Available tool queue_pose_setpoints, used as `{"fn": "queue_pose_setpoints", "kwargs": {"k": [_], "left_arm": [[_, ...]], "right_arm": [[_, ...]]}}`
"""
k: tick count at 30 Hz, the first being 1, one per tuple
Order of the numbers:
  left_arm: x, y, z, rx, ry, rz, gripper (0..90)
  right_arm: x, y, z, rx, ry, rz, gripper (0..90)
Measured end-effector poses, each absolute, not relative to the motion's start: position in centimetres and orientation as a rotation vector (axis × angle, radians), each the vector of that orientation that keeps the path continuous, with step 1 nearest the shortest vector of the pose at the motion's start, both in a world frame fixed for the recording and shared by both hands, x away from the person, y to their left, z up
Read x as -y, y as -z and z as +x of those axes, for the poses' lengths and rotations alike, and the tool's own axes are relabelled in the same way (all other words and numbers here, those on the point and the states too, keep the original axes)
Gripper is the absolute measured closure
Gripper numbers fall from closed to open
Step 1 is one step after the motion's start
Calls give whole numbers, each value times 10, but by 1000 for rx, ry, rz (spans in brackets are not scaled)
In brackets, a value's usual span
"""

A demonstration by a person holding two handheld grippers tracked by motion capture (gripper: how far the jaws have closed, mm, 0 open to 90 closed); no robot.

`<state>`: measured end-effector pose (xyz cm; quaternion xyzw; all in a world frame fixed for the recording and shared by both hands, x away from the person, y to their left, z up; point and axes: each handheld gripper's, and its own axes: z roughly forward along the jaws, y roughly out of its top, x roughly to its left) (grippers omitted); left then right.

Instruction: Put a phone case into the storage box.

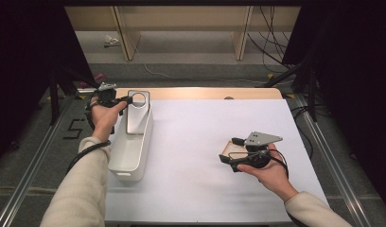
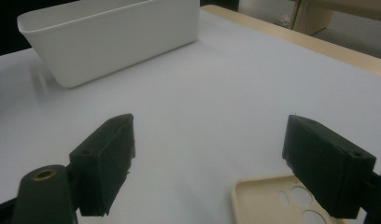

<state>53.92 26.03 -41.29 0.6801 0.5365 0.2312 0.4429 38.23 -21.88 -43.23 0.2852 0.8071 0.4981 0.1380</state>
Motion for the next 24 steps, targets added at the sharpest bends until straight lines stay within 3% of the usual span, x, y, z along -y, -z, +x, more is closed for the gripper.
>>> {"fn": "queue_pose_setpoints", "kwargs": {"k": [24], "left_arm": [[-256, 415, 542, -1356, -646, 1785, 727]], "right_arm": [[219, 432, 382, -2337, -1439, 824, 178]]}}
